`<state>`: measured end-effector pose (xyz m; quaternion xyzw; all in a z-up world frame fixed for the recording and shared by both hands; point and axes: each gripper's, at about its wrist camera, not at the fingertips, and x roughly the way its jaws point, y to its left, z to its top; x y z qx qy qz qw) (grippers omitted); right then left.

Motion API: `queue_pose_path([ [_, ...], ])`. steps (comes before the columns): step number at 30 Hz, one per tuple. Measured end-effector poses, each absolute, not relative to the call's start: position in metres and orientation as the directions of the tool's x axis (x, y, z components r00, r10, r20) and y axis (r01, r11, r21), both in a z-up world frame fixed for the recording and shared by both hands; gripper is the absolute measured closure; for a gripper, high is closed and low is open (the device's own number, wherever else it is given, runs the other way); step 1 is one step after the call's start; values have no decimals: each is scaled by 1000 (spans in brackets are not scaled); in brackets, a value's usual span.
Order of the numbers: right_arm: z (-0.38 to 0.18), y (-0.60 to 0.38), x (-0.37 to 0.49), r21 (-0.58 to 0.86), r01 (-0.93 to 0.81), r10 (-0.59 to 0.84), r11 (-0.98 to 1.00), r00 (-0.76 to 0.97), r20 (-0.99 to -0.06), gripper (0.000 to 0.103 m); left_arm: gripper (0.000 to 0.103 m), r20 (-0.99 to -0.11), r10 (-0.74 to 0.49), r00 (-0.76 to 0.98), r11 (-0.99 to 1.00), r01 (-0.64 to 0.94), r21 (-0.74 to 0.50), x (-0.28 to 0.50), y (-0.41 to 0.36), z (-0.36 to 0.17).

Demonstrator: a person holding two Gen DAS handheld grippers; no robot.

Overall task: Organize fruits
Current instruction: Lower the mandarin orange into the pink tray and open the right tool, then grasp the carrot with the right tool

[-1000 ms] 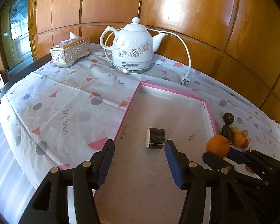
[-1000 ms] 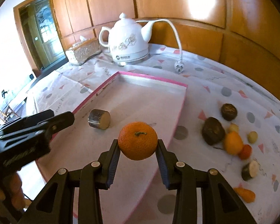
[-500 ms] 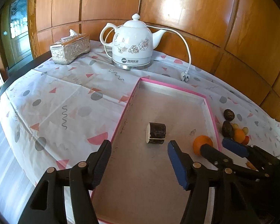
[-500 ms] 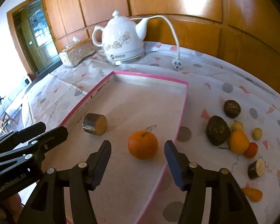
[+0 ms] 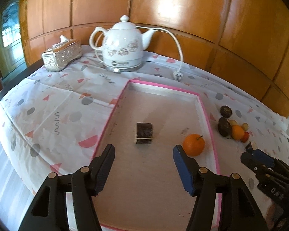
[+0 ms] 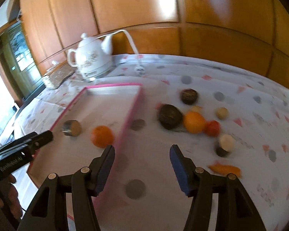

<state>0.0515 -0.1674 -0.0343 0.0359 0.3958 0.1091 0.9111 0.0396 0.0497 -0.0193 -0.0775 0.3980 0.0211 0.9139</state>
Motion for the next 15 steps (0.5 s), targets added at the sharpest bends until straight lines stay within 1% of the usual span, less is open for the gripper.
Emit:
queue_pose_path([
  [10, -52, -259, 28, 157, 15, 110, 988, 648, -754, 43, 39, -727, -140, 672, 988, 44, -149, 36, 18, -19],
  [15, -64, -282, 29, 140, 37, 86, 990, 627, -775, 43, 39, -726, -189, 661, 982, 106, -158, 34, 2, -18],
])
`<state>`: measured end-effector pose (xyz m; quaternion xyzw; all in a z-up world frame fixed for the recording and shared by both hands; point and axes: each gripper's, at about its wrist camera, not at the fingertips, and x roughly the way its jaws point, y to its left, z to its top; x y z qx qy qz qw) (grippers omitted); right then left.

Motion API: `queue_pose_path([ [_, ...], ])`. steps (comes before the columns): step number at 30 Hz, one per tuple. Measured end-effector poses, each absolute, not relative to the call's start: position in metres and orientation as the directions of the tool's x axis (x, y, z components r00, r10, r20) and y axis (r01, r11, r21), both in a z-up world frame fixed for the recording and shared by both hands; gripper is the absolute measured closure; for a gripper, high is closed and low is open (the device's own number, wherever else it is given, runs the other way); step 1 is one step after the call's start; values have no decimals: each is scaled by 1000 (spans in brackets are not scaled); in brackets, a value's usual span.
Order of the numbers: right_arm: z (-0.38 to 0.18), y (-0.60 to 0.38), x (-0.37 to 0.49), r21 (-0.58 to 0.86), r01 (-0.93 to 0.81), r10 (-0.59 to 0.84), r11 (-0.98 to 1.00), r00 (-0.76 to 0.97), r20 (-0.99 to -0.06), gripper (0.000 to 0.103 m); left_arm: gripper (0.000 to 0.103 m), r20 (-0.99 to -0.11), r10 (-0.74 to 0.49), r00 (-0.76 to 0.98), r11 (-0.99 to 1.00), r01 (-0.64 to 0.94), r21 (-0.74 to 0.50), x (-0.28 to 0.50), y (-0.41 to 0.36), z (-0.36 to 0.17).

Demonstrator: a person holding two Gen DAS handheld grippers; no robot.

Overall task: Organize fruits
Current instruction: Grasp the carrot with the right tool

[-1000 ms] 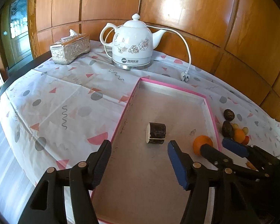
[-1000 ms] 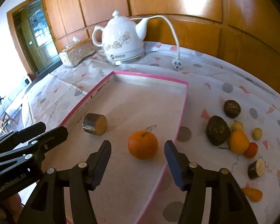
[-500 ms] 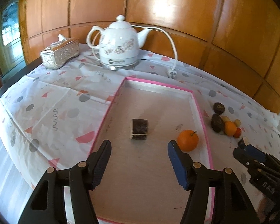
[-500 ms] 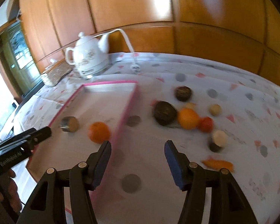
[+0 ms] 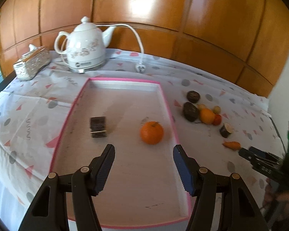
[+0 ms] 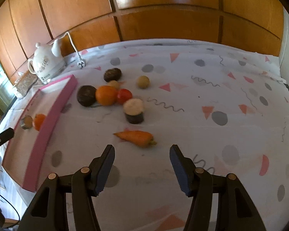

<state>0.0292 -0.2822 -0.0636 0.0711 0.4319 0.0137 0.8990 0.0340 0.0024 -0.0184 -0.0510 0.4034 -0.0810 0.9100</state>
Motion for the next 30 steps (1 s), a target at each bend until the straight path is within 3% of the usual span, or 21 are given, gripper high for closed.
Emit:
queue_pose_path([
  [5, -71, -283, 47, 107, -29, 102, 994, 618, -780, 35, 39, -728, -238, 643, 971, 161, -175, 32, -8, -19],
  [11, -84, -276, 71, 86, -133, 146, 987, 550, -823, 35, 39, -730, -275, 625, 961, 211, -181, 31, -20, -18],
  [18, -81, -266, 47, 80, -179, 167, 980, 545, -822, 72, 39, -752, -309, 583, 949, 239, -205, 40, -32, -24],
  [30, -83, -274, 50, 100, -146, 167, 984, 580, -797, 72, 39, -768, -335, 546, 934, 298, -195, 56, -63, -23],
])
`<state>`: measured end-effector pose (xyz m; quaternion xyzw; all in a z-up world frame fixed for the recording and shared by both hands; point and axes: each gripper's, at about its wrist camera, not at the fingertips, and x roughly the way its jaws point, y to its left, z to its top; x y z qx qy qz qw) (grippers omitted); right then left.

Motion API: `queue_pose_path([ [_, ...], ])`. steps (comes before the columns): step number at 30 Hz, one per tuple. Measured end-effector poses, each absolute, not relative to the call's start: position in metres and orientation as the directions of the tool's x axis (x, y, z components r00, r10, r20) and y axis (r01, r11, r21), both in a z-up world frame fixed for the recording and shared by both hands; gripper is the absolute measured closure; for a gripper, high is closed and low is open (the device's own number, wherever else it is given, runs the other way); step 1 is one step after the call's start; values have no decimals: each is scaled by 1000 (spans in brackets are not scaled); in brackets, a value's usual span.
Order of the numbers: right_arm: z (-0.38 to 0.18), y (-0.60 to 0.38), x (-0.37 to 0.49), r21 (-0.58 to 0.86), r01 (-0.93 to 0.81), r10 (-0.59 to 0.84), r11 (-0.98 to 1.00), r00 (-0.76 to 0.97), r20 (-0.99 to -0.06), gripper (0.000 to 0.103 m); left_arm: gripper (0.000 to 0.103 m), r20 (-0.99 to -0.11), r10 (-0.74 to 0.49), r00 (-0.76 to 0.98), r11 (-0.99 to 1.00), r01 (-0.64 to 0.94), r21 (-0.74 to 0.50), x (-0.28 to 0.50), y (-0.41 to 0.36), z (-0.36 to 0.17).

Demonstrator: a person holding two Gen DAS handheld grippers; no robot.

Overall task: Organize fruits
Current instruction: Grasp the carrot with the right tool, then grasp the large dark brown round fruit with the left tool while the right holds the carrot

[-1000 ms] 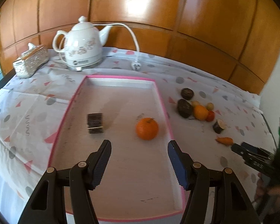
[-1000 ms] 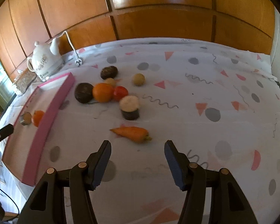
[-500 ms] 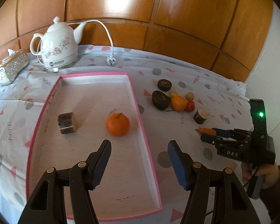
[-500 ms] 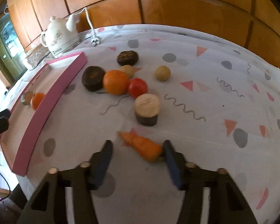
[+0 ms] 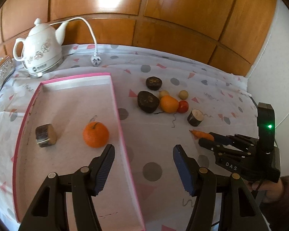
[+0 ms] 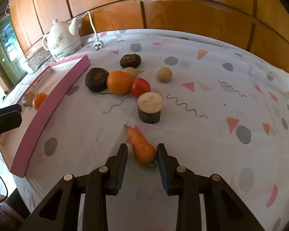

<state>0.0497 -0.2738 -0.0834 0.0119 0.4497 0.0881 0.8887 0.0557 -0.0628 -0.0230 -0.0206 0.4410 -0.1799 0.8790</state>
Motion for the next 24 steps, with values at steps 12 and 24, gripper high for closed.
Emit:
queue_pose_path([
  [12, -88, -293, 44, 91, -33, 90, 995, 659, -746, 78, 66, -809, -328, 488, 936, 284, -209, 90, -90, -31],
  [24, -91, -297, 43, 125, -36, 117, 991, 667, -735, 78, 66, -831, -303, 468, 950, 220, -222, 152, -113, -34],
])
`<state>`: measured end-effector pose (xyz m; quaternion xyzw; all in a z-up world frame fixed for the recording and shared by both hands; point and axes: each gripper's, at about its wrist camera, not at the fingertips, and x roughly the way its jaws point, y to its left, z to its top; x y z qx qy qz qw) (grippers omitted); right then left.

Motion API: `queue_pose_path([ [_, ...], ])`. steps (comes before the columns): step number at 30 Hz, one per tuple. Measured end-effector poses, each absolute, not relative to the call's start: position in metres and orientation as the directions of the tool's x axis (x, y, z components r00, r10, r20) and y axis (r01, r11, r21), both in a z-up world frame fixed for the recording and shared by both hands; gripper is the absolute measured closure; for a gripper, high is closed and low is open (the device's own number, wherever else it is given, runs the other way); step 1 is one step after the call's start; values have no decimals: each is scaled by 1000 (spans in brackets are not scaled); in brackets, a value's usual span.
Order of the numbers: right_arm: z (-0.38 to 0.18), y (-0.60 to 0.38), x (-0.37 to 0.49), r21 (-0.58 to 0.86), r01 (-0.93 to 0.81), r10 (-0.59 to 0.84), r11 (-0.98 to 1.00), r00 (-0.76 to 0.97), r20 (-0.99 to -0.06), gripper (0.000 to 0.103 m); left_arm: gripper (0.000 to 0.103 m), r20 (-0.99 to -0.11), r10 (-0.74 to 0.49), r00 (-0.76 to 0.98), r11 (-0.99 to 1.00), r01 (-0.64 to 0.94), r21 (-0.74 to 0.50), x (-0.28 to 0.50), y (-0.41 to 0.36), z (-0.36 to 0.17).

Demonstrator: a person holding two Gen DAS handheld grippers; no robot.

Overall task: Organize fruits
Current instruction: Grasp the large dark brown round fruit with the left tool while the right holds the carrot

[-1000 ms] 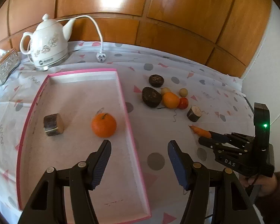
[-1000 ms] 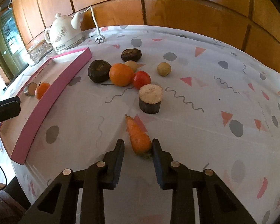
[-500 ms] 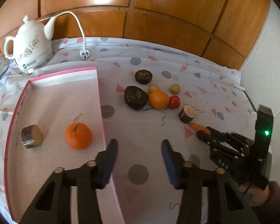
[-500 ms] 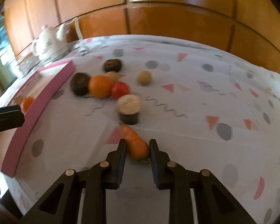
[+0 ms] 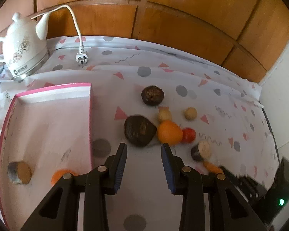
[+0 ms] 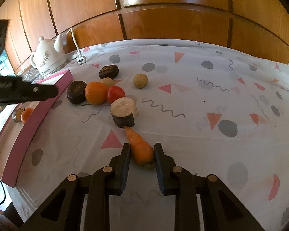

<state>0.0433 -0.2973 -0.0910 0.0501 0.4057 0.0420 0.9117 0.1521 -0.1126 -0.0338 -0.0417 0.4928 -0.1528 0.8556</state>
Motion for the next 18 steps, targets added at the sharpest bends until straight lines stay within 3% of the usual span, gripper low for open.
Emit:
queue_pose_path([
  [4, -92, -301, 42, 153, -37, 138, 988, 671, -729, 78, 53, -837, -312, 450, 949, 185, -254, 175, -118, -39],
  [12, -93, -308, 41, 213, -37, 181, 976, 677, -714, 78, 42, -849, -290, 442, 955, 196, -224, 202, -128, -61],
  [14, -93, -310, 41, 225, -37, 190, 974, 678, -710, 78, 43, -846, -315, 430, 948, 192, -255, 205, -125, -63],
  [18, -94, -312, 40, 242, -37, 202, 970, 679, -706, 78, 60, -840, -331, 430, 940, 223, -257, 199, -123, -64],
])
